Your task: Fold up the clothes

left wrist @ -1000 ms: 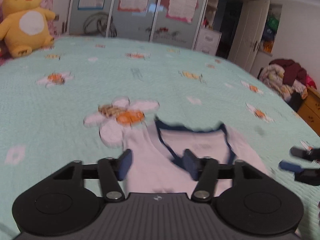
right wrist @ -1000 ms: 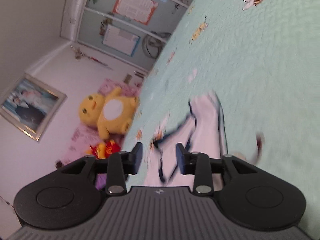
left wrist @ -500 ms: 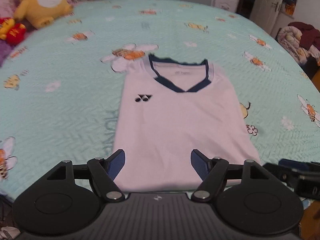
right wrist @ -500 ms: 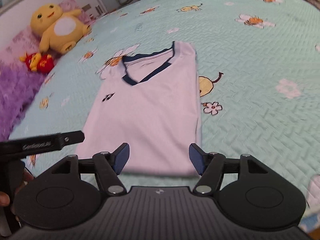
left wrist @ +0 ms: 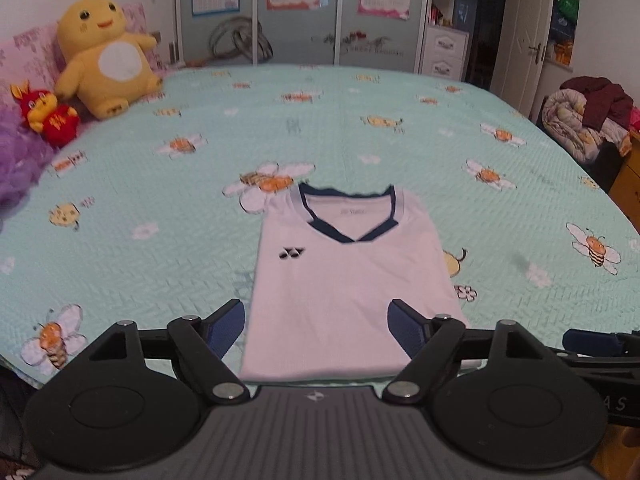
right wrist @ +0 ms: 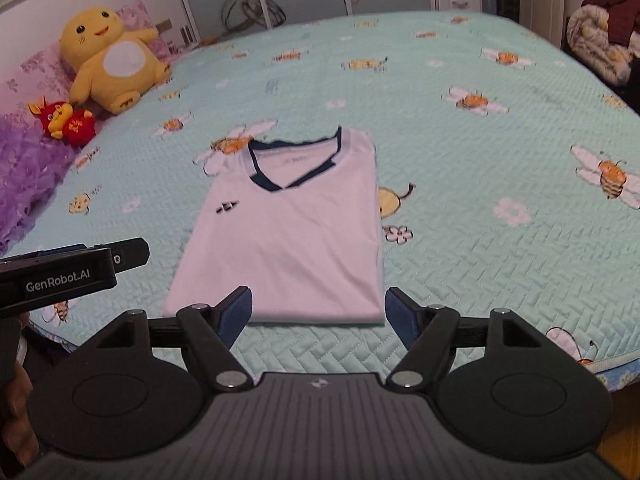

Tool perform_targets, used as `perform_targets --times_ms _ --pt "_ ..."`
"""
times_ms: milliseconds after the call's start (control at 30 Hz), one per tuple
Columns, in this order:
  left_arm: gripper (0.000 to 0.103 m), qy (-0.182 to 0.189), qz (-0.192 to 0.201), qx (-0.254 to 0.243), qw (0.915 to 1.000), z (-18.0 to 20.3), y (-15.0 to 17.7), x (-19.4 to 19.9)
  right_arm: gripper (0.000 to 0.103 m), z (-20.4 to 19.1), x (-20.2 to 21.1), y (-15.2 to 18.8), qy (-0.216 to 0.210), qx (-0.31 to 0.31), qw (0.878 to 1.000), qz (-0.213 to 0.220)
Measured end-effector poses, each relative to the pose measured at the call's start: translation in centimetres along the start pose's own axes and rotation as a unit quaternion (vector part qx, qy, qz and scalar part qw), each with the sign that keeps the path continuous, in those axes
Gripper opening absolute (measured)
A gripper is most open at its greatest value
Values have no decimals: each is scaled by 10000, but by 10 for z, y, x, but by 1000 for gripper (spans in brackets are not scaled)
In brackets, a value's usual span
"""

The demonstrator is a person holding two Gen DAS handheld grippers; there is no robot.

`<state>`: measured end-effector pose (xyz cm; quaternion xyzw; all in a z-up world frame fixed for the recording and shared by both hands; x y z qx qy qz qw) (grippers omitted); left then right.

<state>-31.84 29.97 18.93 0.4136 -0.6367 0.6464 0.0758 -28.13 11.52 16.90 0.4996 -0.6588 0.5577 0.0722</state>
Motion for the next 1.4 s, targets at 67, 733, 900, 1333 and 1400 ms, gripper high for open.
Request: perform_targets --times_ms 67,733,900,1333,1400 --pt "84 -56 110 -5 9999 -3 -2 8 74 -7 4 -2 55 42 10000 -13" --pt "90 -425 331 17 9985 -16 -3 36 74 -43 18 3 168 347 9992 77" --pt "90 -365 84 41 9993 -16 0 25 74 -42 12 5 193 392 9990 -6" --pt "89 -459 -316 164 9983 -12 2 5 74 -42 -6 6 197 493 9983 -256" --pt "90 -494 -362 158 9980 -11 1 2 74 -41 -8 4 208 480 9983 -259"
Point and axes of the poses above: each gripper's, at about its wrist camera, not at the fingertips, and x roughly against the way its jaws point, z to its right, y to its underside, the point moved 3 cm from there along -x, roughly the way its jaws point, and after that the axes turned 14 degrees about -y, right-handed, at the moved point
